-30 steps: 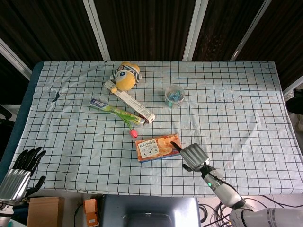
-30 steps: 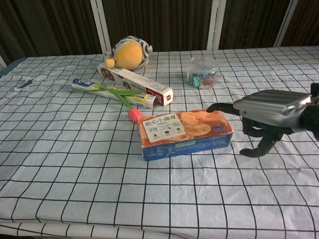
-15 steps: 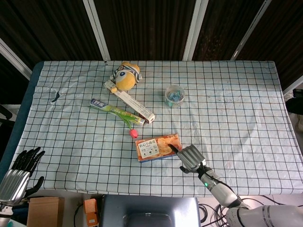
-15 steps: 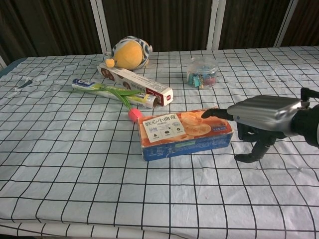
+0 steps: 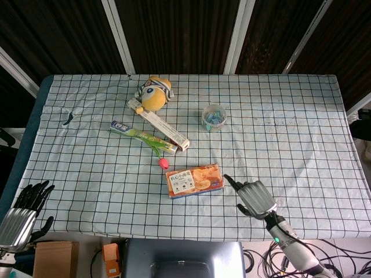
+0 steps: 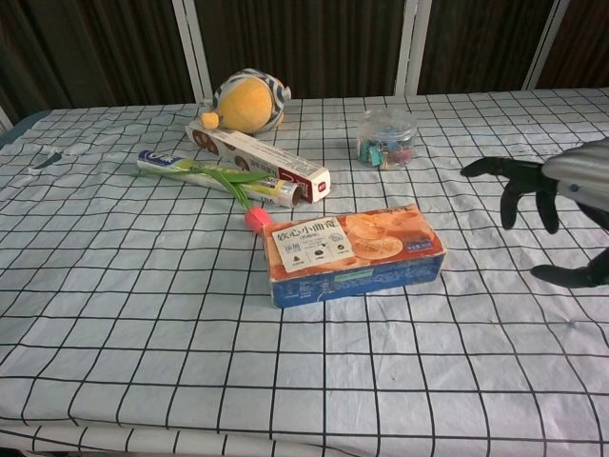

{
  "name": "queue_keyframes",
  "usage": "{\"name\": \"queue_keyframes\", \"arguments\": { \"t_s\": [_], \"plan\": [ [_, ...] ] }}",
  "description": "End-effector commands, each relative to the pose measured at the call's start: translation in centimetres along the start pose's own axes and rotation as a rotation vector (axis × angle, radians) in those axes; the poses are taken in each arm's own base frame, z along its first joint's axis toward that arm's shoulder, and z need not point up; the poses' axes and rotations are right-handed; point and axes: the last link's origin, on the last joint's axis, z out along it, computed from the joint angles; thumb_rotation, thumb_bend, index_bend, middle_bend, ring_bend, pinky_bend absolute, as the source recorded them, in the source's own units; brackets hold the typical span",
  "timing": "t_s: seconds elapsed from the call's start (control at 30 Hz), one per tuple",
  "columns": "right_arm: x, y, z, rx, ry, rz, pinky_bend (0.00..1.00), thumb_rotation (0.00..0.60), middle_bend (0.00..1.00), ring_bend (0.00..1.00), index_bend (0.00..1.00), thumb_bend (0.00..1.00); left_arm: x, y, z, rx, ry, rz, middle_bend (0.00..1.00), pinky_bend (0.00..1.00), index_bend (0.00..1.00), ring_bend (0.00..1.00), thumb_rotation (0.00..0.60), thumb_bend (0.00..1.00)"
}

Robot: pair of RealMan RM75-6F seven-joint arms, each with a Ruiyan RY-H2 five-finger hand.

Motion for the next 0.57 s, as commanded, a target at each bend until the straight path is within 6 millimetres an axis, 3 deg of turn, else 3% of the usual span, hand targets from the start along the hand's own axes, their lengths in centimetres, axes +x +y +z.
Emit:
{"name": "queue_keyframes", "arguments": {
  "t_s": [0.03,0.1,0.2,0.37,0.57],
  "plan": [
    [-0.4,3.3,-9.7,-0.136,0.159,0.036,0.08,0.600,0.00,0.00,0.00,0.23,0.0,0.0,-0.1,0.001,0.007,0.001,0.00,0.00,0.00,0.00,0.600,0.42],
    [-1.0,4.4,-12.8,-0.188,0.235,0.037,0.01,0.600,0.00,0.00,0.00,0.23,0.0,0.0,-0.1,0.005,0.007,0.000,0.00,0.00,0.00,0.00,0.600,0.42],
    [-2.4,5.5,-15.3,-0.250,0.286,0.059,0.00,0.600,0.00,0.00,0.00,0.23,-0.1,0.1,0.0,0.011,0.010,0.007,0.00,0.00,0.00,0.00,0.600,0.42],
    [-3.2,6.9,-15.0,-0.269,0.250,0.098,0.00,0.600,0.00,0.00,0.00,0.23,-0.2,0.0,0.3,0.021,0.005,0.011,0.00,0.00,0.00,0.00,0.600,0.42],
    [-3.5,6.7,-14.1,-0.252,0.219,0.080,0.00,0.600,0.00,0.00,0.00,0.23,-0.1,-0.1,0.0,0.036,0.023,0.014,0.00,0.00,0.00,0.00,0.600,0.42]
  ]
}}
